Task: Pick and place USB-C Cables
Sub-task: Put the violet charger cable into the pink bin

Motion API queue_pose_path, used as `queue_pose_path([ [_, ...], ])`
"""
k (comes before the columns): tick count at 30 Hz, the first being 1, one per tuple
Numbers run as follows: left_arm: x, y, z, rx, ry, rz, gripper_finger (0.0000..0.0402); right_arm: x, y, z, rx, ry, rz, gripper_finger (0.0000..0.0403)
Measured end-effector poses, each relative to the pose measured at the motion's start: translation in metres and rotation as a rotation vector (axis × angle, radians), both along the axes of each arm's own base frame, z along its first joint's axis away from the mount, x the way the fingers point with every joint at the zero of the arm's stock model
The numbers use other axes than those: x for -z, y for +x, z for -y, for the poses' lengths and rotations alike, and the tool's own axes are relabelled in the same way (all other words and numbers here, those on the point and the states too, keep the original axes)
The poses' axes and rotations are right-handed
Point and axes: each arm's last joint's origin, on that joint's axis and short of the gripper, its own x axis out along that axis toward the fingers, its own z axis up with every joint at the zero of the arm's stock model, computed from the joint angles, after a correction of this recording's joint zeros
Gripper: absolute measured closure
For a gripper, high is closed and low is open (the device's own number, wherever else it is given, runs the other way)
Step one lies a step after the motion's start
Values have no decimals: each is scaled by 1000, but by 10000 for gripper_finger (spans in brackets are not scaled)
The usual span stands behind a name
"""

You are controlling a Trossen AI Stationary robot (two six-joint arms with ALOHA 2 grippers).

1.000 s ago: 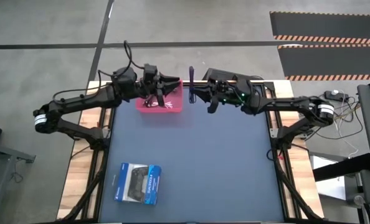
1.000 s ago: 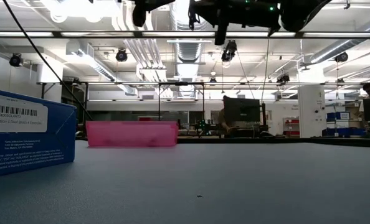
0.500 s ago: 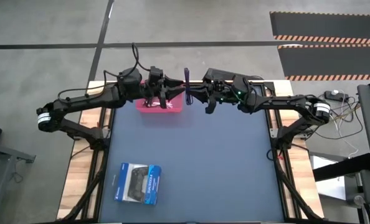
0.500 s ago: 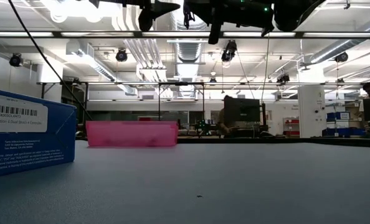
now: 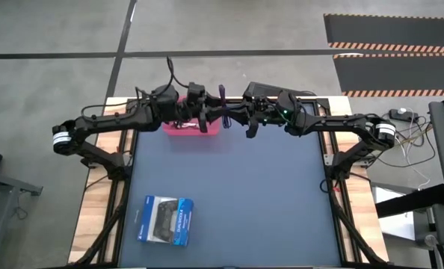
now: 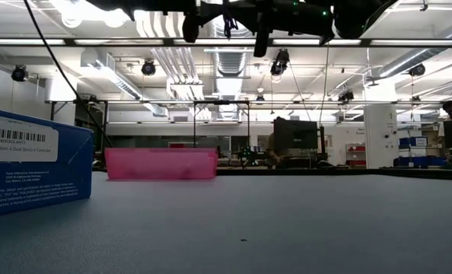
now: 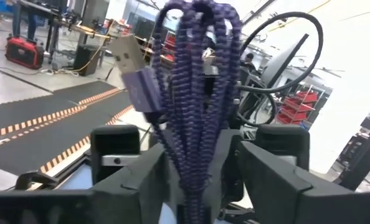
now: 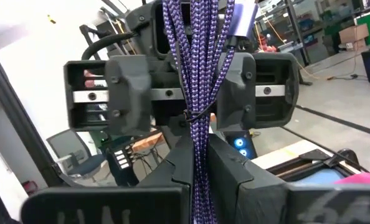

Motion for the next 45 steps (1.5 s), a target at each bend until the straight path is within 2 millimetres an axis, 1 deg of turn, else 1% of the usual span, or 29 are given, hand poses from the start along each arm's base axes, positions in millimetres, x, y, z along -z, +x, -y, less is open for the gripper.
queue_pose_path([
  [3, 0, 0, 0, -1, -1, -2, 259, 0, 0, 0, 1, -2, 0, 385],
  [9, 0, 0, 0, -3, -2, -5, 348, 0, 0, 0, 2, -7, 0, 384],
  [12, 0, 0, 0, -3, -3, -6, 383, 0, 0, 0, 3, -7, 0, 374],
  [16, 0, -1, 0, -3, -3, -5, 384, 0, 0, 0, 8, -2, 1, 350],
  [19, -1, -1, 0, -2, -3, -4, 379, 0, 0, 0, 12, 4, 1, 325],
  [22, -1, -1, 0, -1, -3, -4, 383, 0, 0, 1, 11, 18, 1, 299],
  [25, -1, -2, 0, -4, -4, -6, 385, -2, -4, 3, 15, 50, -17, 274],
  [28, -1, -4, -3, -12, -24, -63, 385, -8, -11, 5, 28, 74, -66, 253],
  [31, -2, -5, -5, -22, -46, -141, 386, -17, -18, 6, 45, 70, -130, 237],
  [35, 0, -8, -8, -34, -55, -249, 386, -34, -29, 5, 64, 35, -232, 227],
  [40, -3, -17, -16, -59, -53, -420, 387, -56, -41, 5, 98, -3, -393, 225],
  [45, -4, -27, -26, -90, -53, -561, 387, -77, -50, 3, 131, -56, -480, 225],
])
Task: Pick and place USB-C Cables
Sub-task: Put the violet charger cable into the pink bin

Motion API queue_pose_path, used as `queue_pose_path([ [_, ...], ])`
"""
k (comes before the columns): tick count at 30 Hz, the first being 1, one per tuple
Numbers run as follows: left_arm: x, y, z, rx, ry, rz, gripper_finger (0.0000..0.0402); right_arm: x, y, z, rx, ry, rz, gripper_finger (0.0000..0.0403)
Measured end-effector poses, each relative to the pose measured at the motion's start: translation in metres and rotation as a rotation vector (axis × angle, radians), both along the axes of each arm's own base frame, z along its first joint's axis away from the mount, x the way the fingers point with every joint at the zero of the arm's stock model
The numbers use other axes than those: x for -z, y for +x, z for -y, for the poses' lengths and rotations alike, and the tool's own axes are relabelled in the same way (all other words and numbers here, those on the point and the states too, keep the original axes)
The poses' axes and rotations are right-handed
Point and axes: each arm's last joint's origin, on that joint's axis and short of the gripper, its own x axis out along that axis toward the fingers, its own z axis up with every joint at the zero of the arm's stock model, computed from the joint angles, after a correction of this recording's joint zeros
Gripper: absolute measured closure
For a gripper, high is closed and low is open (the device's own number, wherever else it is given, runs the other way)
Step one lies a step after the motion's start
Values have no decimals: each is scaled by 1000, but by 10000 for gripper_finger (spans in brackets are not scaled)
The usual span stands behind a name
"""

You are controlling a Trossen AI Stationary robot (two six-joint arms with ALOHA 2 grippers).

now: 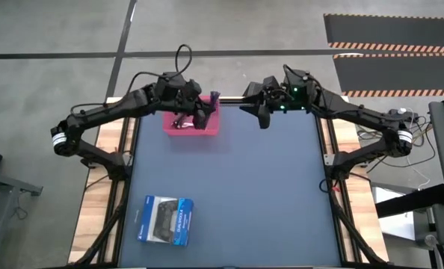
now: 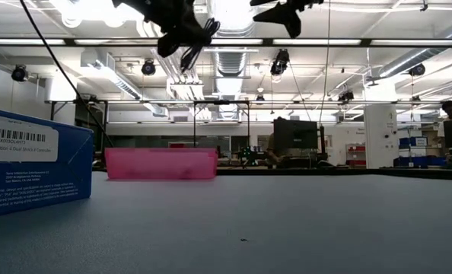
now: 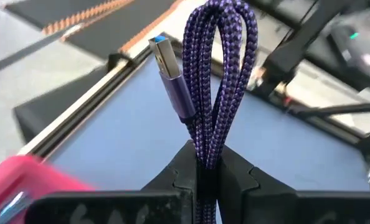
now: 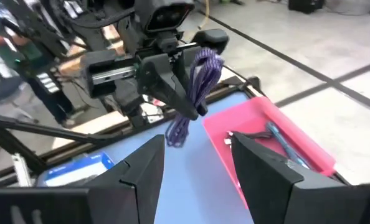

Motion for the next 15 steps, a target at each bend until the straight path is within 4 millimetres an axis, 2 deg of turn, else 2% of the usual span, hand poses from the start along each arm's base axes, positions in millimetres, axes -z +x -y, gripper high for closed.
queue_pose_path([
  [5, 2, -13, -13, -69, -4, -109, 387, -16, -5, -2, 6, -19, -16, 225],
  [10, 9, -22, -28, -160, -16, -199, 387, -23, -7, -2, 7, -23, -4, 225],
  [15, 14, -17, -43, -185, -73, -311, 387, -26, -7, -3, 8, -22, 5, 225],
])
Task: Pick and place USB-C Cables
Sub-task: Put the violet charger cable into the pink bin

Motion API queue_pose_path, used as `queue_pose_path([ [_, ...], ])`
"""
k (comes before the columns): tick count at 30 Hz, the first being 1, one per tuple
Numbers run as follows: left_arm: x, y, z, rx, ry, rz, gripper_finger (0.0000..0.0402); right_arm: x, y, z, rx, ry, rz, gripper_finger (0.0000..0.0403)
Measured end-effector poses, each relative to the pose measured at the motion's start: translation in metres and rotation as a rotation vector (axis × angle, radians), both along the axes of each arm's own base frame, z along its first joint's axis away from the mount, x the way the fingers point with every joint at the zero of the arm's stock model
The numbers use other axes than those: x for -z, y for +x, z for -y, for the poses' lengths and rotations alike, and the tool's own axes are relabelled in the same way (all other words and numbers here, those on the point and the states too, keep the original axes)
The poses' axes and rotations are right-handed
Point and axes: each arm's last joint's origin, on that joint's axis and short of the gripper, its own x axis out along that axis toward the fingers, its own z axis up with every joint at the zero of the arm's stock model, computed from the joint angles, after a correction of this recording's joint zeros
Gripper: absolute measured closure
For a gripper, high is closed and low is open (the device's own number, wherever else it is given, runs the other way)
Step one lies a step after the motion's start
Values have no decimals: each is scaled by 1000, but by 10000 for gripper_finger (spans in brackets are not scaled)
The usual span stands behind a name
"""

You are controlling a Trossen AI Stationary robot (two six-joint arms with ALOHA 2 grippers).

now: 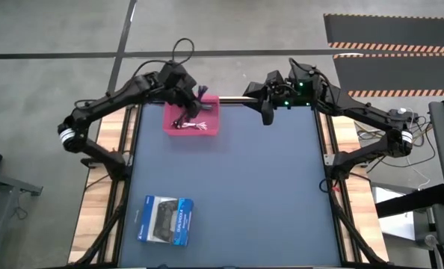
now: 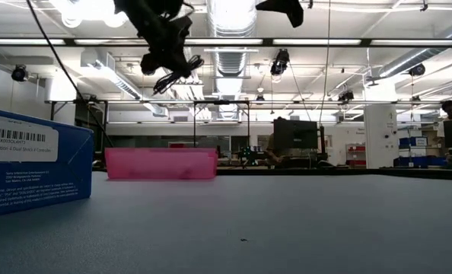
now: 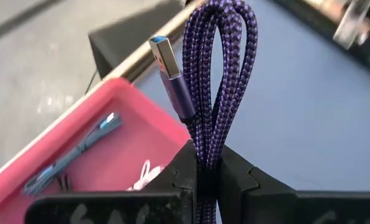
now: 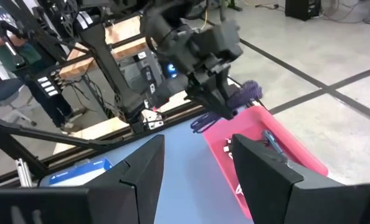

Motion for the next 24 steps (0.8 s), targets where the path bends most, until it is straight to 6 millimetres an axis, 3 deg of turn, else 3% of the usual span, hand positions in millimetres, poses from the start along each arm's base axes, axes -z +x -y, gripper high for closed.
queue_pose_path([
  [5, 8, 19, -15, 87, -27, -183, 387, 0, 0, 0, 2, 6, -1, 225],
  [11, 39, 34, -40, 192, -46, -363, 387, 0, 0, 0, 2, 8, -1, 225],
  [17, 68, 32, -66, 190, -84, -437, 387, 1, 0, 0, 4, 15, -3, 225],
  [24, 88, 31, -79, 441, 31, -538, 387, 1, 0, 0, 4, 15, -4, 225],
])
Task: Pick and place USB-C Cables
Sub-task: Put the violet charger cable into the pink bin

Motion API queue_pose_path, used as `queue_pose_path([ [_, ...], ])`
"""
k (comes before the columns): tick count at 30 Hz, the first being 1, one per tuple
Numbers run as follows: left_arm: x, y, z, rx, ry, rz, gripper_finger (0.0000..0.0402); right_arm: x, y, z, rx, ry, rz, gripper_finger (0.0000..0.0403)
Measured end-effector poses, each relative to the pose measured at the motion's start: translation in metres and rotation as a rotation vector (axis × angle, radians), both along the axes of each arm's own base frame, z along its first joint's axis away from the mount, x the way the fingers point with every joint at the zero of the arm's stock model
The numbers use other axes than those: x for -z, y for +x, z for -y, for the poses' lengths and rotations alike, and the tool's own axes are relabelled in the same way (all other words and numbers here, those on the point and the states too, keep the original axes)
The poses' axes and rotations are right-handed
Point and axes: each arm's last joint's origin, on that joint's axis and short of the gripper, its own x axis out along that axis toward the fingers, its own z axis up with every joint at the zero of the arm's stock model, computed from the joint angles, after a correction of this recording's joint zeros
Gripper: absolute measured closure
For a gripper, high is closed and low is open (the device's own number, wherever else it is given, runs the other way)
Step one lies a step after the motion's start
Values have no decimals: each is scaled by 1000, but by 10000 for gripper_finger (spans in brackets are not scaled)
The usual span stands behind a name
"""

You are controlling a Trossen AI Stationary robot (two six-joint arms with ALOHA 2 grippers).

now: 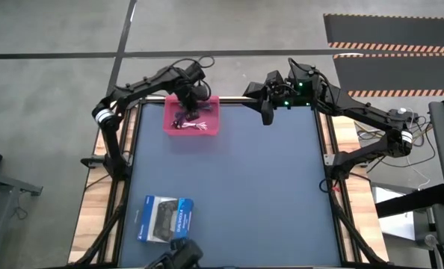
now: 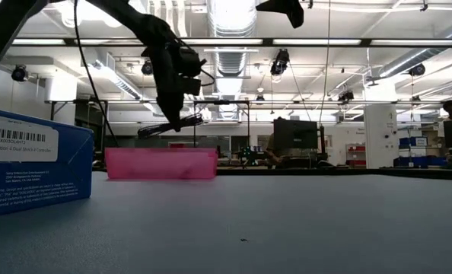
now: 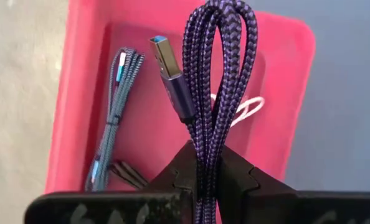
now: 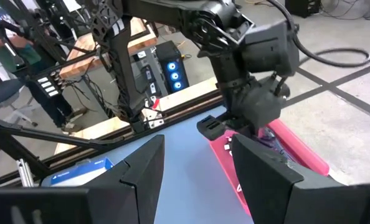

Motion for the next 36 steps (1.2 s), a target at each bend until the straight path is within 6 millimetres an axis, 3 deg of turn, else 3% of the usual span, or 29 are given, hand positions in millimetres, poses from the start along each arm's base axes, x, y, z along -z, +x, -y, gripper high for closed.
queue_pose_path([
  [13, 31, 11, -15, 52, -2, -19, 384, 0, 0, 1, 25, -5, -7, 225],
  [36, 51, 21, -27, 41, 17, 3, 384, 10, 5, 3, 20, -1, -65, 225],
])
